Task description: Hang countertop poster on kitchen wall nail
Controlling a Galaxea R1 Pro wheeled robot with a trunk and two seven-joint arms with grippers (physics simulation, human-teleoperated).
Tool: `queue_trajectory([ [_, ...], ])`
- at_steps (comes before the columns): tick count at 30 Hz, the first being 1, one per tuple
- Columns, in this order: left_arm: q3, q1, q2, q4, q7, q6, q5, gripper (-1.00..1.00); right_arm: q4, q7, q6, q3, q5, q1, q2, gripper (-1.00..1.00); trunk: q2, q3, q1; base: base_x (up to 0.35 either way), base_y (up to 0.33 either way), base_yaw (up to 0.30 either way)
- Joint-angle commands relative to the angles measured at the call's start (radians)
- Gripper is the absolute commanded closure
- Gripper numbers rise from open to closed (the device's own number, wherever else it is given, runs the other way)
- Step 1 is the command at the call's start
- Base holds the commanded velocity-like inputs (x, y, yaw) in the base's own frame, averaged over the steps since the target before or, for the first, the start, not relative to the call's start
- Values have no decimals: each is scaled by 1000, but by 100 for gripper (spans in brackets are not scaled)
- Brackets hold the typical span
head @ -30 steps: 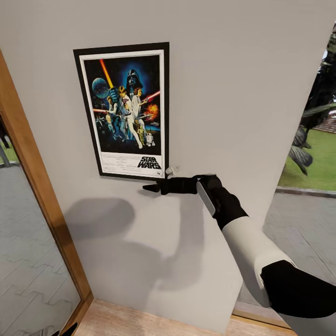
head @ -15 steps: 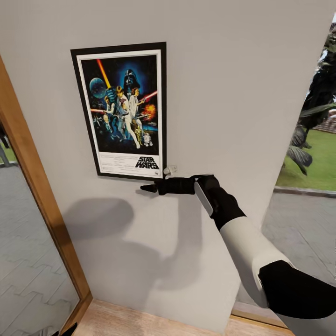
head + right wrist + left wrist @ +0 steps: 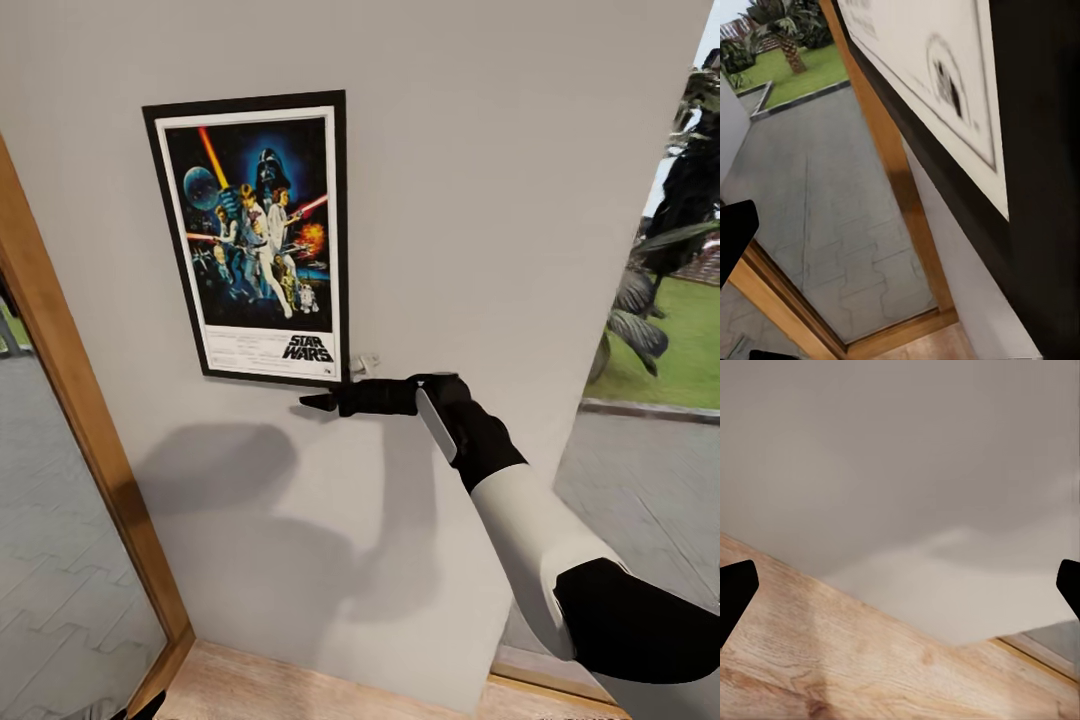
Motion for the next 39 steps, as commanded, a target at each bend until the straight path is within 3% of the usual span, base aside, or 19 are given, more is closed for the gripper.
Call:
queue_trajectory([
  [1, -8, 0, 1, 1, -1, -6, 8, -100, -74, 0, 10, 0, -22, -1, 0, -100, -2, -1, 0, -121, -111, 0],
  [11, -8, -1, 1, 1, -2, -6, 8, -100, -74, 0, 10, 0, -22, -1, -1, -100, -2, -1, 0, -87, -64, 0],
  [21, -8, 0, 1, 1, -3, -6, 8, -100, -75, 3, 10, -1, -25, 1, 0, -100, -2, -1, 0, -291, -3, 0],
  [26, -8, 0, 2, 1, -3, -6, 8, -100, -138, 24, 8, -2, -45, 67, -4, -100, -2, -1, 0, -337, 0, 0],
  [29, -9, 0, 1, 1, -4, -7, 7, -100, -293, 49, 9, -3, -53, 225, -11, -100, -2, -1, 0, -338, 0, 0],
  [30, -10, 0, 1, 0, -4, -7, 7, -100, -293, 49, 9, -3, -53, 225, -11, -100, -2, -1, 0, -338, 0, 0],
  [31, -11, 0, 1, 0, -8, -7, 7, -100, -332, 61, 8, -6, -54, 291, -21, -100, -2, -1, 0, -338, 0, 0],
  [33, -12, 0, 0, 0, -21, -7, 6, -100, -356, 78, 6, -13, -54, 360, -44, -100, -2, -1, 0, -338, 0, 0],
  [34, -13, 0, -1, -2, -82, -8, 5, -100, -380, 106, 4, -32, -53, 475, -81, -100, -2, -1, 0, -338, 0, 0],
  [36, -14, 0, -3, -2, -163, -9, 5, -100, -388, 115, 2, -73, -52, 582, -122, -100, -2, -1, 0, -338, 0, 0],
  [39, -16, 0, -4, -1, -223, -9, 4, -100, -376, 117, 2, -155, -51, 681, -174, -100, -2, -1, 0, -270, 0, 0],
])
